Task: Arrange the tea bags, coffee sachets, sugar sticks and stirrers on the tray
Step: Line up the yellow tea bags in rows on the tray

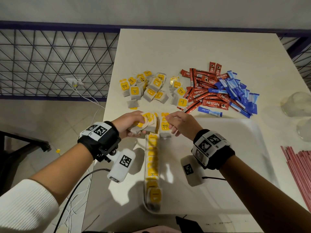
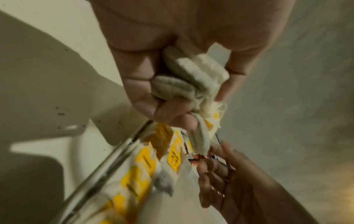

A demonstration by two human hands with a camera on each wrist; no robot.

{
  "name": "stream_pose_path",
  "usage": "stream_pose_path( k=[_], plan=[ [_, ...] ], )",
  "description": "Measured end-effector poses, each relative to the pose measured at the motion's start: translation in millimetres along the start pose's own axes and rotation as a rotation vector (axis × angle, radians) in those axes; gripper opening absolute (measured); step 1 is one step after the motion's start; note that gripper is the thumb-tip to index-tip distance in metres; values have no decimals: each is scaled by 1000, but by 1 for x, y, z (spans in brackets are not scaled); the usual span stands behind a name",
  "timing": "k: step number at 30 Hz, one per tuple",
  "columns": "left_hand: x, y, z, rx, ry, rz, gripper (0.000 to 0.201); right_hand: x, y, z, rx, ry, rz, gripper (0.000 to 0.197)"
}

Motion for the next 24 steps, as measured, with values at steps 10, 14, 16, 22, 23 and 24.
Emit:
stream_pose_path(
  k=[10, 14, 16, 22, 23, 24],
  plan=[
    [0, 30, 1, -74, 98, -40, 20, -5, -2, -11, -29, -46, 230, 17],
    [-4, 34, 3, -64, 155, -46, 6, -1, -11, -17, -3, -51, 300, 12],
    [-4, 35, 3, -35, 178, -86, 6, 2, -15, -19, 11, -50, 326, 13],
    [-1, 34, -1, 67, 158, -156, 19, 7, -27, -19, -3, -31, 445, 14],
    [-1, 32, -2, 95, 145, -168, 21, 8, -28, -19, -12, -29, 444, 15],
    [-2, 31, -2, 125, 130, -176, 23, 9, -30, -20, -21, -28, 433, 14]
  ],
)
Point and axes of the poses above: each hand's wrist, its own z-axis towards the middle knuckle, its own y-axis out of the palm, x = y × z, the point moved 2 cm from there along z, towards the middle knuckle, and after that the axes turned 10 degrees about -z, right-handed, at the moved point
